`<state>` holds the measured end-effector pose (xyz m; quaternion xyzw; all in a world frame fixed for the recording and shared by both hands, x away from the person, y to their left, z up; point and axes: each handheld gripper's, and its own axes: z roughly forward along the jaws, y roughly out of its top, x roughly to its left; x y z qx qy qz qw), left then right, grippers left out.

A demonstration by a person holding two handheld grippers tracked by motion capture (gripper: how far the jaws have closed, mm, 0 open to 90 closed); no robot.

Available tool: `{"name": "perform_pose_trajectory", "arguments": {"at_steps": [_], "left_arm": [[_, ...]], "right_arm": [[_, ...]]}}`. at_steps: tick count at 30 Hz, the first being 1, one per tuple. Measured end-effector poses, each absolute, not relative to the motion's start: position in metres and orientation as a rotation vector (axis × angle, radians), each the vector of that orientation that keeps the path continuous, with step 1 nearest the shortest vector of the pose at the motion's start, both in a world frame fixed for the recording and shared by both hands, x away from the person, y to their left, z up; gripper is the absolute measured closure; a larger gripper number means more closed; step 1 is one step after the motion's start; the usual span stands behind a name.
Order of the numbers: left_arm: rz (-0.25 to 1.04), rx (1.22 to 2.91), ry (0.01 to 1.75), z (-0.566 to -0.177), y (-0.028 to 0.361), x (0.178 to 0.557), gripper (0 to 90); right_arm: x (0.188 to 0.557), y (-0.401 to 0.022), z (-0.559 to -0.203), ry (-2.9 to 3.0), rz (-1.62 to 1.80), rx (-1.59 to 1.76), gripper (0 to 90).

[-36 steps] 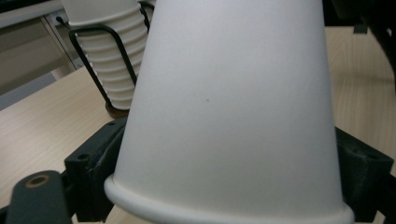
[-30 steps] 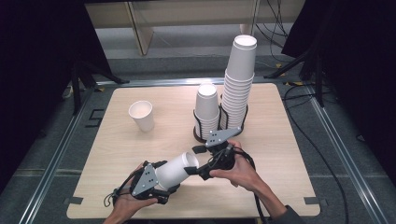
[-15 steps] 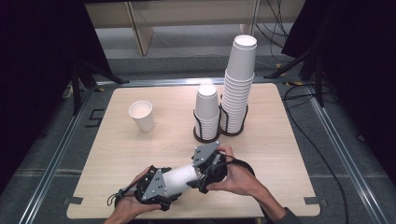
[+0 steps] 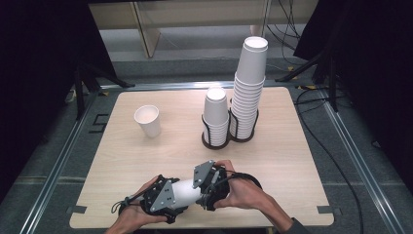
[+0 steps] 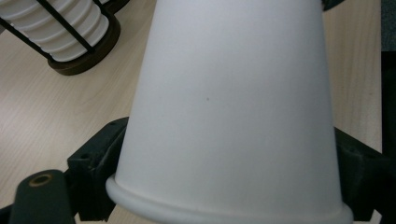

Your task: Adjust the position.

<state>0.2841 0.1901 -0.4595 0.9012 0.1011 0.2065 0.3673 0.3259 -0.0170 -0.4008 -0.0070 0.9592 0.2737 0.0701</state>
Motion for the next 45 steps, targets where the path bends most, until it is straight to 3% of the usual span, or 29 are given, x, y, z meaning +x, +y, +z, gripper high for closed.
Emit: {"name": "perform_pose_trajectory", "arguments": {"at_steps": [26, 33, 45], "left_arm": [[0.552, 2.381, 0.148, -0.459, 0.187, 0.282, 14.1], [0.517, 2.230, 0.221, -0.464, 0.190, 0.284, 7.6], [0.386, 1.975, 0.345, -0.452, 0.211, 0.293, 7.5]], "right_arm": [[0.321, -0.002, -0.424, 2.912, 0.628, -0.160, 24.1], [0.323, -0.007, -0.419, 2.903, 0.673, -0.141, 24.3], [0.339, -0.034, -0.399, 2.915, 0.947, -0.083, 24.5]]}}
